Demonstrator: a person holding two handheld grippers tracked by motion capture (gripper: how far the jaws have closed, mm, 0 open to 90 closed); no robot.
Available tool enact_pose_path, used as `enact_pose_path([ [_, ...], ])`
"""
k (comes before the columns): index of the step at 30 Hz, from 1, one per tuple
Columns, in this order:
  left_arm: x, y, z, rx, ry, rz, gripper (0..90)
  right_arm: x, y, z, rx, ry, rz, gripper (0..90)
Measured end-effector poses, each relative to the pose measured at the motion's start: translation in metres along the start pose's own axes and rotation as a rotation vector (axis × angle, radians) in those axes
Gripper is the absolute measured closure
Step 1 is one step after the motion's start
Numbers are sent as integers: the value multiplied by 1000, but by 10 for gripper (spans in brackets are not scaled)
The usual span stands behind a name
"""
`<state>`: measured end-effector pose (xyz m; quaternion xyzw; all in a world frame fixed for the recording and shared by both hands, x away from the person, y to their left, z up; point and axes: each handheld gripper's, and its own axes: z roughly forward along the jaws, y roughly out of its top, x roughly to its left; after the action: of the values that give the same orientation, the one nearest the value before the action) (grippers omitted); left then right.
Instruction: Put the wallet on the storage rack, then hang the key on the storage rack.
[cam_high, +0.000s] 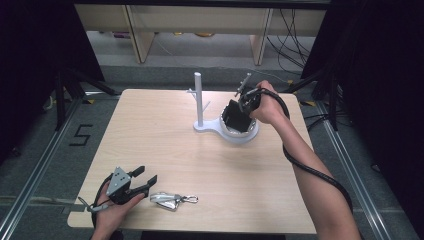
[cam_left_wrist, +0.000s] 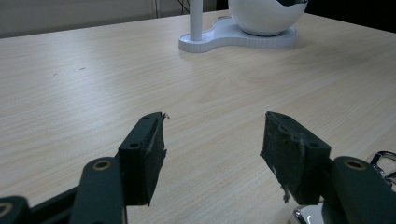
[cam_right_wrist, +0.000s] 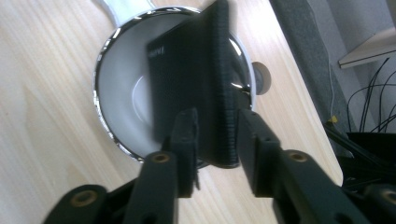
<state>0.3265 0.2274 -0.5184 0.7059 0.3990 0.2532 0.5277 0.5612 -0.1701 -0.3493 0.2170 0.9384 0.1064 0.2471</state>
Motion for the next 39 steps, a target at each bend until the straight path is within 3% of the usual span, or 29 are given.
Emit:
enact_pose_path([
  [5,0,-1,1,-4,-5,1,384,-2,-7,-5,-19,-27,42,615],
  [6,0,0,1,-5,-6,1,385,1,-9,-8,-24,-22,117,593],
  [7,0,0,0,-2,-3,3,385,1,-11,-11,-40,-17,132,580],
  [10,0,0,1,-8,-7,1,384,2,-18,-20,-68,4,256,539],
  [17,-3,2,2,-4,-14,5,371,10,-49,-39,-131,46,382,509],
  [22,-6,5,4,-23,-23,3,330,25,-79,-46,-206,39,457,472],
  [27,-10,6,6,-24,-33,16,314,44,-111,-44,-224,28,509,423],
  [34,-10,6,6,-32,-50,0,325,74,-148,-34,-240,69,577,438],
  [35,-10,6,4,-26,-43,-1,327,77,-152,-31,-250,64,566,445],
  [39,-8,4,1,-28,-35,-12,335,90,-161,-25,-252,109,612,468],
])
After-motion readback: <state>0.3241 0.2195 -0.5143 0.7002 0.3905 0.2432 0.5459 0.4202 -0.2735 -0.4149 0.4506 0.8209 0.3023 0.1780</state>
